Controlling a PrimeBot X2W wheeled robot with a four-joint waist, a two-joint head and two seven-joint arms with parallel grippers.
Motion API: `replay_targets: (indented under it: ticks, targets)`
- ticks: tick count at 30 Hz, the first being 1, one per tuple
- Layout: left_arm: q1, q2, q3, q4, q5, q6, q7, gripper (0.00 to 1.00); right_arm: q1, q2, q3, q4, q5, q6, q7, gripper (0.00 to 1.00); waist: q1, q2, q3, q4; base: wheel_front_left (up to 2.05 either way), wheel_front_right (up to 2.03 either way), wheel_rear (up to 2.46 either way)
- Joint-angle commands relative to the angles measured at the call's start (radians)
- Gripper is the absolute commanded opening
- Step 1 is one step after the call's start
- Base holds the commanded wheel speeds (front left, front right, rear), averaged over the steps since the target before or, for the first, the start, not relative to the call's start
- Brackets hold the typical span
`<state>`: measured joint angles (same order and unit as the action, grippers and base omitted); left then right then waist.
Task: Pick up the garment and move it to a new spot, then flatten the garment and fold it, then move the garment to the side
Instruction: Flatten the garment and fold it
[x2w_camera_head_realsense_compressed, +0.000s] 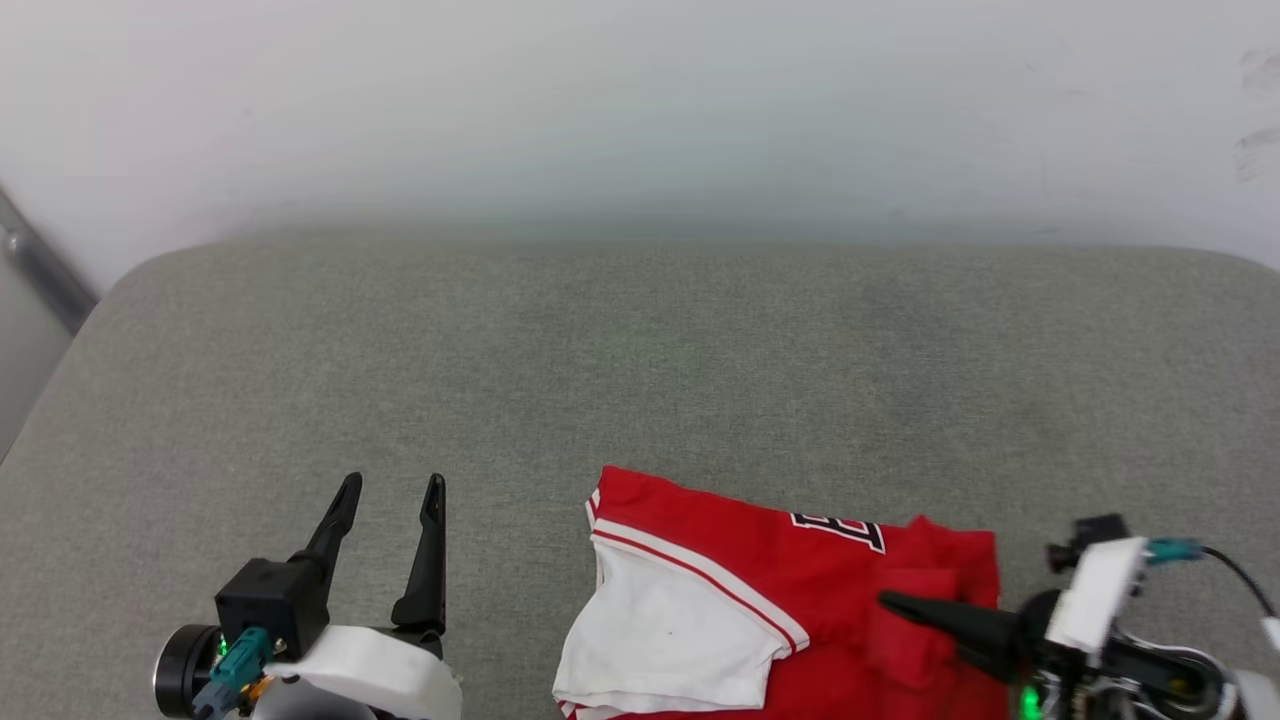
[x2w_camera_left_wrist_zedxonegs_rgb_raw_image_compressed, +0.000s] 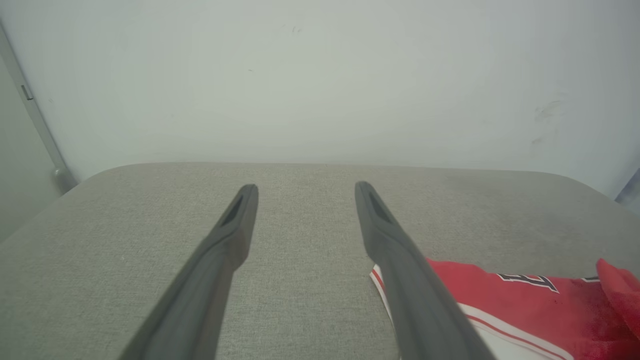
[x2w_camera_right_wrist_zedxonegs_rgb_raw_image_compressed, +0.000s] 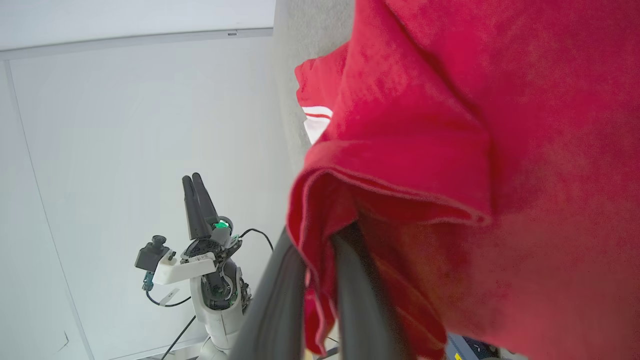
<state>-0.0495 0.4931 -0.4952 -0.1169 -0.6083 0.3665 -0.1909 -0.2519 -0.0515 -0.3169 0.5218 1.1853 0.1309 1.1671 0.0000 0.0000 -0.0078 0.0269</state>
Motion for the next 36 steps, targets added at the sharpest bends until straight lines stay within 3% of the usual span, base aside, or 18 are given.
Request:
replay_targets:
  ticks: [1,6,12,14,16,21,26,30,36]
  targets:
    - [-0.02,0.005,-0.002,-0.003,0.007,0.0,0.006,1.0,-0.026,0.001,0.088,0.019,0.067,0.0,-0.05,0.0,0.0,0.0,0.01,0.012,0.0,0.0,0.0]
    - [-0.045,0.001,-0.014,-0.003,0.011,-0.012,0.018,1.0,-0.048,0.001,0.379,0.037,0.242,0.0,-0.222,0.0,0.0,0.0,0.034,0.048,0.0,0.0,0.0]
    - [-0.073,-0.015,-0.025,0.007,0.013,-0.021,0.016,1.0,-0.104,0.001,0.625,0.049,0.285,0.0,-0.418,0.0,0.0,0.0,0.061,0.086,0.0,0.0,0.0]
    - [-0.078,-0.013,-0.024,0.013,0.01,-0.024,0.012,1.0,-0.127,0.001,0.68,0.06,0.275,0.0,-0.466,0.25,0.0,0.0,0.068,0.092,0.0,0.0,0.0]
    - [-0.081,-0.013,-0.022,0.019,0.007,-0.028,0.008,1.0,-0.152,0.001,0.719,0.079,0.25,0.0,-0.524,1.0,0.0,0.0,0.074,0.094,0.0,0.0,0.0]
    - [-0.084,-0.019,-0.021,0.033,0.003,-0.029,0.001,1.0,-0.204,-0.004,0.809,0.095,0.149,0.0,-0.611,1.0,0.0,0.0,0.081,0.092,0.0,0.0,0.0]
    - [-0.079,-0.021,-0.021,0.042,0.0,-0.027,-0.006,1.0,-0.246,-0.062,0.92,0.037,0.007,0.0,-0.679,1.0,0.0,0.0,0.073,0.079,0.0,0.0,0.0]
    - [-0.06,-0.022,-0.014,0.049,-0.01,-0.023,-0.011,1.0,-0.28,-0.157,0.997,0.04,-0.186,-0.001,-0.796,1.0,0.0,0.0,0.056,0.056,0.0,0.0,0.0]
    - [-0.034,-0.008,0.011,0.043,-0.018,0.001,-0.019,1.0,-0.262,-0.239,0.923,0.113,-0.41,-0.001,-0.999,1.0,0.0,0.0,0.033,0.015,0.0,0.0,0.0]
